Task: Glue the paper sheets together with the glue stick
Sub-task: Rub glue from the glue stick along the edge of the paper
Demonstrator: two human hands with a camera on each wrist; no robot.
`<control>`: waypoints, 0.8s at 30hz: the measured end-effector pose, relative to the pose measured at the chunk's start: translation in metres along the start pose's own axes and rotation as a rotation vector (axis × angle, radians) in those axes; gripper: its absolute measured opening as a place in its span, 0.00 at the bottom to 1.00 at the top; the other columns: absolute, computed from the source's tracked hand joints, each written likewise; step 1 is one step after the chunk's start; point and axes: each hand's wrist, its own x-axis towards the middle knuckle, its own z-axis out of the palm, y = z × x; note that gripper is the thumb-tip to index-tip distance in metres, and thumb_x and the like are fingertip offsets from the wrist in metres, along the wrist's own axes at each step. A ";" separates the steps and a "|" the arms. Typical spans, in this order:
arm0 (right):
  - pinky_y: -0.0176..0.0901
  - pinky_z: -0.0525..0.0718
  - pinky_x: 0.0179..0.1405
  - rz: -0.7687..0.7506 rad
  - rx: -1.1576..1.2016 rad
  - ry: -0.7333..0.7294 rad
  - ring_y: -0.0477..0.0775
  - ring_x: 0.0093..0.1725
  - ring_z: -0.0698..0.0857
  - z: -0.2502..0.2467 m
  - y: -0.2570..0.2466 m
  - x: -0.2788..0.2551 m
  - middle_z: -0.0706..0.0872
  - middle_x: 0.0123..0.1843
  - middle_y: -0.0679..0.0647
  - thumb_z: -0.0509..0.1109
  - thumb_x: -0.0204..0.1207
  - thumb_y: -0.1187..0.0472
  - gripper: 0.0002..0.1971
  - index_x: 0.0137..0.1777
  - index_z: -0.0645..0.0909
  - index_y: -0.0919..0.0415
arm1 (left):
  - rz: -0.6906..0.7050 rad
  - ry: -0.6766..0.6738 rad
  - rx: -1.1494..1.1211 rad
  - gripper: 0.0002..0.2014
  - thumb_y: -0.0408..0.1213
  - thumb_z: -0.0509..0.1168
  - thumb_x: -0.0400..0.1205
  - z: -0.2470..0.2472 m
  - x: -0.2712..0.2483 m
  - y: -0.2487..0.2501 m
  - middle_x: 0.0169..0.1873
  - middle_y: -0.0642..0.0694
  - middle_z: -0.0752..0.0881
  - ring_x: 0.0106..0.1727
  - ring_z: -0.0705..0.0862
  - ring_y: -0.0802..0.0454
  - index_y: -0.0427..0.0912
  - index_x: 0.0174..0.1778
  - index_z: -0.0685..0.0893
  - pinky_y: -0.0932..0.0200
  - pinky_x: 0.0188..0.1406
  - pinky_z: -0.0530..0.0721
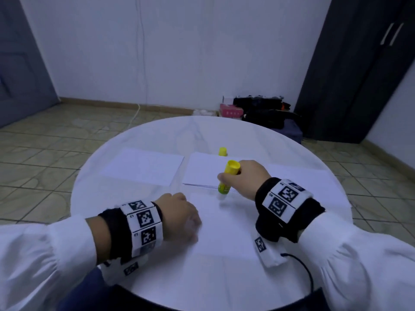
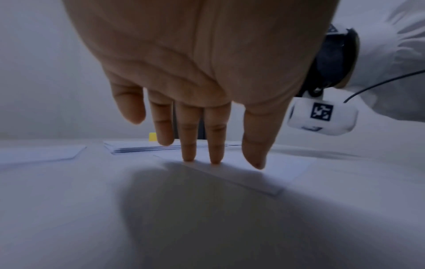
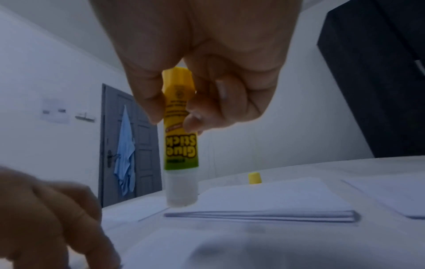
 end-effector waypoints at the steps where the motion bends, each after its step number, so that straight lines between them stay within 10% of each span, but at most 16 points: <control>1: 0.39 0.68 0.26 -0.003 -0.029 -0.015 0.50 0.33 0.75 0.009 -0.005 0.005 0.76 0.32 0.52 0.68 0.76 0.47 0.17 0.34 0.77 0.61 | 0.009 -0.021 0.024 0.21 0.59 0.61 0.79 0.002 -0.002 0.000 0.69 0.61 0.76 0.71 0.68 0.50 0.59 0.66 0.79 0.51 0.67 0.69; 8: 0.39 0.68 0.28 -0.010 -0.107 -0.089 0.54 0.44 0.76 0.050 -0.029 0.026 0.72 0.36 0.50 0.67 0.76 0.43 0.19 0.45 0.72 0.61 | 0.035 0.001 0.047 0.25 0.61 0.61 0.79 0.007 -0.005 0.000 0.71 0.59 0.75 0.71 0.68 0.49 0.61 0.73 0.73 0.52 0.67 0.68; 13: 0.41 0.69 0.30 -0.003 -0.170 -0.108 0.54 0.43 0.76 0.052 -0.017 0.029 0.72 0.36 0.49 0.68 0.76 0.45 0.19 0.34 0.65 0.55 | 0.037 0.011 0.050 0.28 0.62 0.64 0.78 0.009 -0.001 -0.004 0.74 0.60 0.71 0.73 0.67 0.51 0.62 0.75 0.72 0.54 0.68 0.67; 19: 0.40 0.69 0.41 0.087 -0.265 -0.030 0.55 0.45 0.77 0.009 0.028 0.019 0.78 0.43 0.55 0.67 0.77 0.49 0.14 0.44 0.76 0.61 | 0.024 0.009 0.088 0.31 0.64 0.67 0.73 0.011 0.009 -0.007 0.72 0.56 0.72 0.70 0.69 0.49 0.56 0.70 0.76 0.51 0.66 0.69; 24: 0.41 0.67 0.29 0.233 -0.265 0.022 0.57 0.42 0.76 -0.019 0.063 0.013 0.76 0.39 0.55 0.68 0.76 0.50 0.16 0.35 0.71 0.60 | -0.047 -0.018 0.012 0.38 0.66 0.71 0.67 0.012 0.018 -0.012 0.74 0.57 0.68 0.75 0.66 0.51 0.60 0.72 0.70 0.51 0.70 0.67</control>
